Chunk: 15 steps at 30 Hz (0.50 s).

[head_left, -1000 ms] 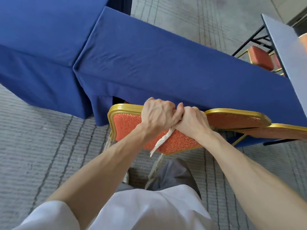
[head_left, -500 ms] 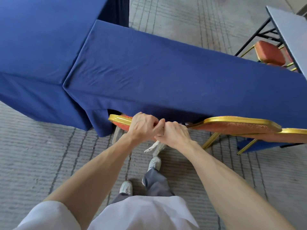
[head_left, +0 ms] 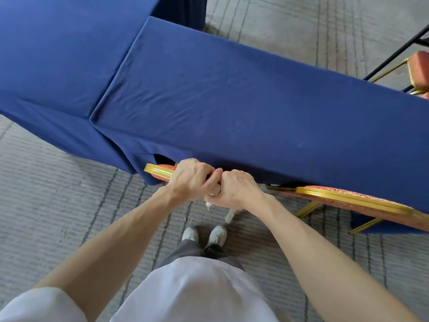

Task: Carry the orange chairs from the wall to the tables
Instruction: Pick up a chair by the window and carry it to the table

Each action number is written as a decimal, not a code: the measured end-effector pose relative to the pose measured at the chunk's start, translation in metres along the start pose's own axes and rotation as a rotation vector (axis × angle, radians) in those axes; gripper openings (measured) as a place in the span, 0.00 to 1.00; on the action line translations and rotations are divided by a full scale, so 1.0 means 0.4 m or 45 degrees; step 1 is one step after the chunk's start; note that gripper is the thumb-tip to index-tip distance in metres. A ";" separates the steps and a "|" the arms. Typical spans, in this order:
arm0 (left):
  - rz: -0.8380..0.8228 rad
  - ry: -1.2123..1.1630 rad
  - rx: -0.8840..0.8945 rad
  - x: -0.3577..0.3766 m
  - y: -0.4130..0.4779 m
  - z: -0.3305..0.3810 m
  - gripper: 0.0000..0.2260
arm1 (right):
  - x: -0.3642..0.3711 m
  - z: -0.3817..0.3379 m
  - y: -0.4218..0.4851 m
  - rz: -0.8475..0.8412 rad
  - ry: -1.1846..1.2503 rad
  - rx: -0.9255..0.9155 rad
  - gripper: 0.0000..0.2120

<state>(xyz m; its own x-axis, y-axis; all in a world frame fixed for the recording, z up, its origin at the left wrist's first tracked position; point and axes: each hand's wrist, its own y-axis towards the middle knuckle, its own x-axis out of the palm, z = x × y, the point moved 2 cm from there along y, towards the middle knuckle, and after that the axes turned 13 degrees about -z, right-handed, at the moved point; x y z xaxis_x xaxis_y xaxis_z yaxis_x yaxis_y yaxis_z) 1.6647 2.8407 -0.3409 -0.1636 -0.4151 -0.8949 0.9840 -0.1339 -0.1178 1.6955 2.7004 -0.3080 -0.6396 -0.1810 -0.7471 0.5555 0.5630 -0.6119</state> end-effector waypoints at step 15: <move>-0.056 0.020 0.108 -0.032 0.029 0.021 0.15 | 0.000 -0.017 -0.014 0.207 0.026 0.277 0.22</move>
<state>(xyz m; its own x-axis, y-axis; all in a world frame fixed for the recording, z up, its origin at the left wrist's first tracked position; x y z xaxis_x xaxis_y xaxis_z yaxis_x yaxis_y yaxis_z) 1.6775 2.8367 -0.3273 -0.2046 -0.3931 -0.8964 0.9662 -0.2278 -0.1206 1.6890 2.7027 -0.3030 -0.5423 -0.0850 -0.8359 0.7512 0.3965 -0.5277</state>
